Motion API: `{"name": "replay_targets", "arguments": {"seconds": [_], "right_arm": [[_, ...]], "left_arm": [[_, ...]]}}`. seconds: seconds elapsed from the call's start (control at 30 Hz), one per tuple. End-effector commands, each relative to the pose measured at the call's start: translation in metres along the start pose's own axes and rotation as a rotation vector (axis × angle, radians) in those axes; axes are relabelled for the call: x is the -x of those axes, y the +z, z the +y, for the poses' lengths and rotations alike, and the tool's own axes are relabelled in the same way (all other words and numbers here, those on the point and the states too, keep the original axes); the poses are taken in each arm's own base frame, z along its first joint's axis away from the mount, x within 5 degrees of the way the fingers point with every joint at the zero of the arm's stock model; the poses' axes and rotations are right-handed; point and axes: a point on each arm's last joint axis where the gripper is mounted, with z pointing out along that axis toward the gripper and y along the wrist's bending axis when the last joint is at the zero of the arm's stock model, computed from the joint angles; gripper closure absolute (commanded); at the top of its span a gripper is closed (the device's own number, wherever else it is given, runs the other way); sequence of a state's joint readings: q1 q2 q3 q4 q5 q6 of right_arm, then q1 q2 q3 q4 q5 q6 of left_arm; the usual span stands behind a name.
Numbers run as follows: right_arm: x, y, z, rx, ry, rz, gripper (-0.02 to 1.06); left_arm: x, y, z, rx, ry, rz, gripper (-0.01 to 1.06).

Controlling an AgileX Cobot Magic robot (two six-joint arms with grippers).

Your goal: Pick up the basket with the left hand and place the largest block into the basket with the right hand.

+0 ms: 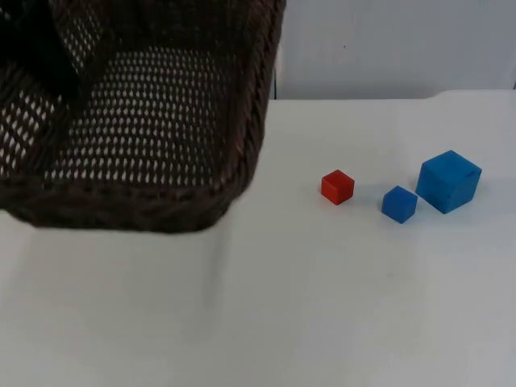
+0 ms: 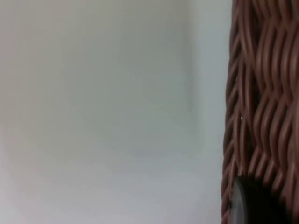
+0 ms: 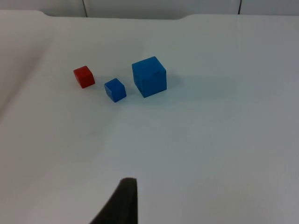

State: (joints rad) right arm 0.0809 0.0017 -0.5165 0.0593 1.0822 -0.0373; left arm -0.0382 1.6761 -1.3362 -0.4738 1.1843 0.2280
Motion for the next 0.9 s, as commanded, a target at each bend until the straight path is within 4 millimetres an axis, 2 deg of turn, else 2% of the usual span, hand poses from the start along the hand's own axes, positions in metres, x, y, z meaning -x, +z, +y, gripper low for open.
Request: {"name": "replay_targets", "arguments": {"seconds": [0.0,0.03,0.33,0.37,0.47,0.57,0.87], "right_arm": [[0.000,0.000,0.000,0.000,0.002,-0.003,0.00],[0.000,0.000,0.000,0.000,0.002,-0.003,0.00],[0.000,0.000,0.000,0.000,0.002,-0.003,0.00],[0.000,0.000,0.000,0.000,0.002,-0.003,0.00],[0.000,0.000,0.000,0.000,0.002,-0.003,0.00],[0.000,0.000,0.000,0.000,0.002,-0.003,0.00],[0.000,0.000,0.000,0.000,0.002,-0.003,0.00]], "left_arm": [[-0.014,0.005,-0.008,-0.039,-0.018,-0.035,1.05],[-0.014,0.005,-0.008,-0.039,-0.018,-0.035,1.05],[-0.061,0.036,-0.007,-0.138,-0.069,-0.021,1.05],[-0.061,0.036,-0.007,-0.138,-0.069,-0.021,1.05],[-0.082,0.053,-0.002,-0.165,-0.080,0.005,1.05],[-0.093,0.064,0.004,-0.155,-0.088,0.000,1.05],[-0.097,0.070,0.011,-0.069,-0.064,-0.020,1.05]]}}
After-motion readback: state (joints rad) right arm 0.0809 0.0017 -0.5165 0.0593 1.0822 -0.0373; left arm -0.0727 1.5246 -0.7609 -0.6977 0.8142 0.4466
